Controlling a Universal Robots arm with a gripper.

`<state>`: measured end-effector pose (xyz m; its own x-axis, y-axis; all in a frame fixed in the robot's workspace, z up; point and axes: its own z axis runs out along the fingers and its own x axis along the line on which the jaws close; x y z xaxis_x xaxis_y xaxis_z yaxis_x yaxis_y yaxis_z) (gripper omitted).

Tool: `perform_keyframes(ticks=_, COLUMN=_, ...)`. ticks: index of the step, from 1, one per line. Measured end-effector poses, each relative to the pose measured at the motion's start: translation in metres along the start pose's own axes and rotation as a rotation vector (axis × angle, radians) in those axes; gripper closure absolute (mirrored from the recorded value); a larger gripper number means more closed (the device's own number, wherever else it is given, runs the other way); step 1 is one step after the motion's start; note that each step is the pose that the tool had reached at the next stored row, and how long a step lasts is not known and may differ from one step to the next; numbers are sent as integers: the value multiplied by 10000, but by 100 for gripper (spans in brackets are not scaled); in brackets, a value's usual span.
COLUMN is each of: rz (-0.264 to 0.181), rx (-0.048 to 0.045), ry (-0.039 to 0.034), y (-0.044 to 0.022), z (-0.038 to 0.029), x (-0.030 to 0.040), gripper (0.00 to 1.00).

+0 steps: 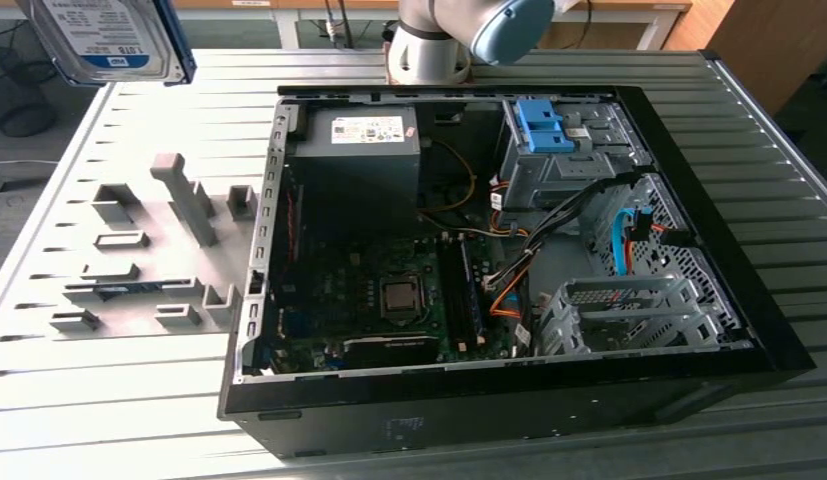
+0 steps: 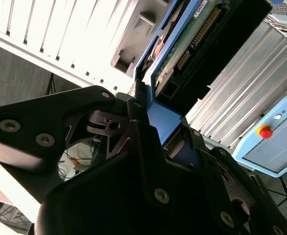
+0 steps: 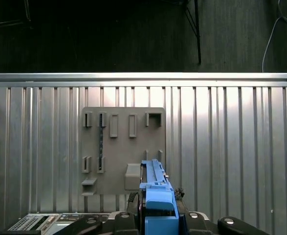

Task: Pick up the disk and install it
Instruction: 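Pick up the disk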

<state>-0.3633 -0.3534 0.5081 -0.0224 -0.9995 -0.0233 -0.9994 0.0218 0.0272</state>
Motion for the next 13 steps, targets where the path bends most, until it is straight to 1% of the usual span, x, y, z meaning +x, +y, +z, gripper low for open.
perform_keyframes(ticks=2, rz=0, rx=0, ry=0, y=-23, z=-1, x=0, gripper=64)
perform_keyframes(ticks=11, rz=0, rx=0, ry=0, y=-80, z=-2, x=-2, gripper=64)
perform_keyframes(ticks=13, rz=0, rx=-1, ry=0, y=-101, z=-3, x=-2, gripper=64)
